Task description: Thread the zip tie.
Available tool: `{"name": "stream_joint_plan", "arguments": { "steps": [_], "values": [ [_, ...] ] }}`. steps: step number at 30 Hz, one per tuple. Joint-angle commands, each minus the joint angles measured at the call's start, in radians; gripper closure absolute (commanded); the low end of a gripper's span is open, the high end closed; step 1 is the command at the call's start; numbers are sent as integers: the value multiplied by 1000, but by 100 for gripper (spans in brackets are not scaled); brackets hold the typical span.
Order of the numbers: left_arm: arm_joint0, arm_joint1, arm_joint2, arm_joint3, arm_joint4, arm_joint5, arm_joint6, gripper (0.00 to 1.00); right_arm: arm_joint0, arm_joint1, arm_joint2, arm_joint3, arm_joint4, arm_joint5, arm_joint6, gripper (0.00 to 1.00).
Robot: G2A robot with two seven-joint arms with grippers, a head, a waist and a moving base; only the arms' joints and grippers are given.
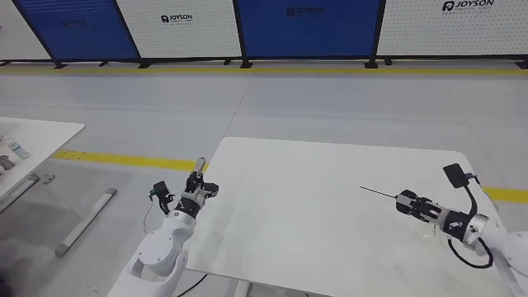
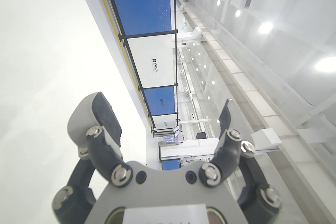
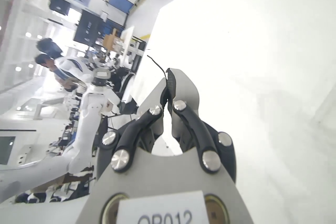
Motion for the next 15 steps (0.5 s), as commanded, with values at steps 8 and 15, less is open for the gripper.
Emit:
{"name": "stream_joint_plan", "arguments": {
  "steps": [8,15],
  "values": [
    [0,0,0,0,0,0,0,0,78,-14,-62,79,48,-30,79,100],
    [0,0,0,0,0,0,0,0,78,-14,-62,79,48,-30,79,100]
  ]
}}
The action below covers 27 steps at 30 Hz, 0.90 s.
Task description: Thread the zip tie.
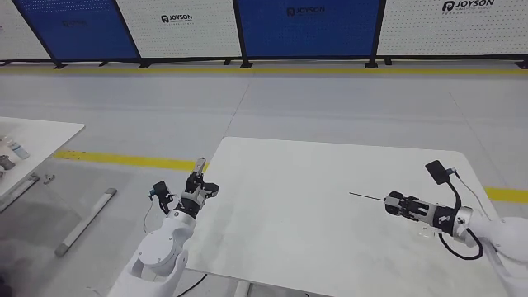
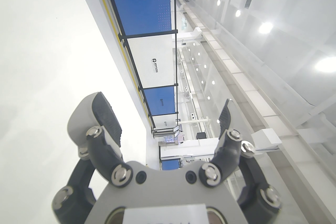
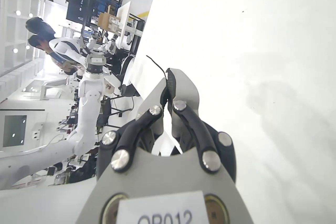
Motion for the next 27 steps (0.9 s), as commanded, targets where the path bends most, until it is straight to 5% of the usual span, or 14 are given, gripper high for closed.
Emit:
{"name": "stream_joint_plan", "arguments": {
  "steps": [1,5,10,13,16,17,27],
  "values": [
    [0,0,0,0,0,0,0,0,0,0,0,0,0,0,0,100],
    [-9,-1,14,-12,9,-3,-37,0,0,0,0,0,0,0,0,100],
    [-9,11,34,-41,85,-18,-263,0,0,0,0,0,0,0,0,100],
    [-3,20,66,-55,189,-67,-404,0,0,0,0,0,0,0,0,100],
    [-19,28,87,-32,238,-79,-541,0,0,0,0,0,0,0,0,100],
    [-36,28,87,-7,244,-78,-529,0,0,0,0,0,0,0,0,100],
    [-39,26,86,-3,229,-74,-507,0,-10,-4,0,-20,14,-10,-48,100]
  ]
}}
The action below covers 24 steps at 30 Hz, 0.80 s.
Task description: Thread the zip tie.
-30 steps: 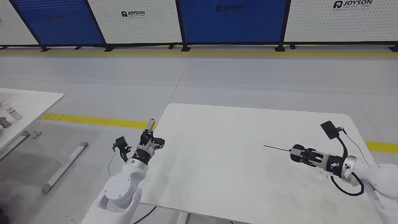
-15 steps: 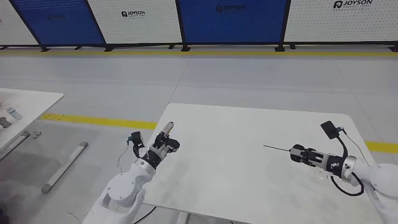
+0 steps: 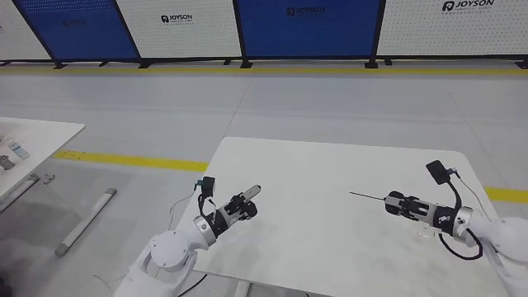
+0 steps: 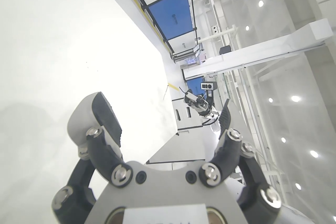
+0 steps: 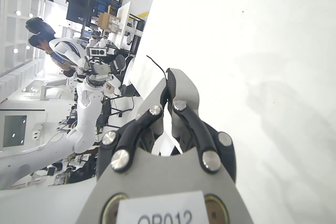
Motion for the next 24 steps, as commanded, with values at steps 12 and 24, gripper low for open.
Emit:
{"name": "stream_joint_plan", "arguments": {
  "steps": [12,24],
  "values": [
    [-58,-16,155,-47,65,29,107,0,112,-52,-177,-59,-23,92,-73,100],
    [-105,-24,220,-11,96,55,133,0,149,-68,-231,-36,-26,124,-60,100]
  ]
}}
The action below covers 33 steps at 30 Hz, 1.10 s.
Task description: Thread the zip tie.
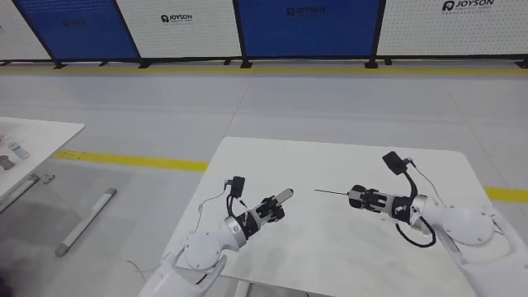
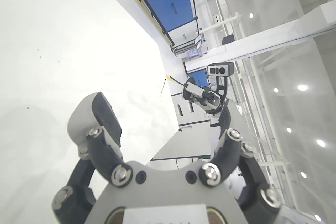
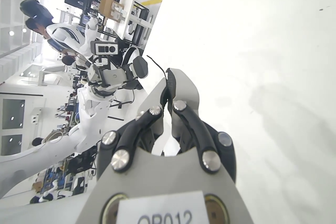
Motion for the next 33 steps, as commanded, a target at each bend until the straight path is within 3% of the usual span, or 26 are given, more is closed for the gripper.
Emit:
{"name": "stream_joint_plan", "arguments": {
  "steps": [1,7,10,12,14,15,16,25,27,30,33],
  "values": [
    [0,0,0,0,0,0,0,0,0,0,0,0,0,0,0,100],
    [-9,-6,19,-22,-72,-7,19,0,-10,-10,-12,-2,23,-28,-37,100],
    [-22,-9,53,-34,-44,31,37,0,15,-28,-56,14,74,-45,-14,100],
    [-34,-13,78,-32,5,60,86,0,44,-41,-93,32,55,-23,-26,100],
    [-46,-21,122,-14,45,73,149,0,67,-55,-133,42,41,-7,-38,100],
    [-56,-24,137,6,37,92,150,0,67,-55,-133,42,41,-7,-38,100],
    [-65,-25,143,20,26,109,147,0,67,-55,-133,42,41,-7,-38,100],
    [-65,-25,143,20,26,109,147,0,67,-55,-133,42,41,-7,-38,100],
    [-68,-31,155,15,-7,108,171,0,67,-55,-133,42,41,-7,-38,100],
    [-88,-44,183,15,-31,132,270,0,67,-55,-133,42,41,-7,-38,100],
    [-135,-58,224,50,-69,164,295,0,67,-55,-133,42,41,-7,-38,100]
  ]
}}
